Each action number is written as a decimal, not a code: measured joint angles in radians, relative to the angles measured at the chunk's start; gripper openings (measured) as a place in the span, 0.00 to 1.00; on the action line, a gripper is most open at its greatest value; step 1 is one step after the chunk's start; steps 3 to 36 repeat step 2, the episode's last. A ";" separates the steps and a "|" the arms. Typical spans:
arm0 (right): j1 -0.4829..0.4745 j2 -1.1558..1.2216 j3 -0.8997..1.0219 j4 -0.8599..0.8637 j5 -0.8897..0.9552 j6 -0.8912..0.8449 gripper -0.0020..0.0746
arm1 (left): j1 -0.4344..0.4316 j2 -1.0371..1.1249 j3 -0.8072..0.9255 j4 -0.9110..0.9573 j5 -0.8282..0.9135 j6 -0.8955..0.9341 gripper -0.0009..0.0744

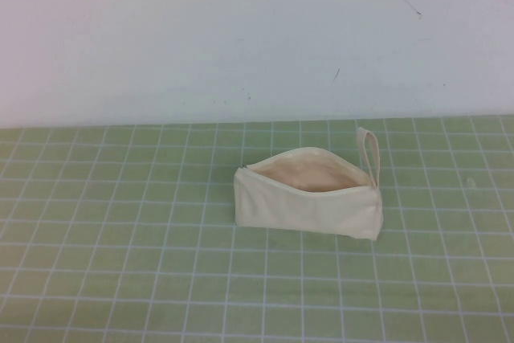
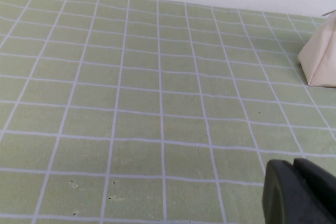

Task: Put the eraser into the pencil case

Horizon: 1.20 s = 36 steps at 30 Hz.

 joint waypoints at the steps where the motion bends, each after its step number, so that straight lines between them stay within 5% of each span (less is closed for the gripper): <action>1: 0.000 0.000 0.000 0.000 0.000 0.000 0.03 | 0.000 0.000 0.000 0.000 0.000 0.000 0.01; 36: 0.000 0.000 0.000 0.000 0.000 0.000 0.03 | 0.000 0.000 0.000 0.000 0.000 0.000 0.01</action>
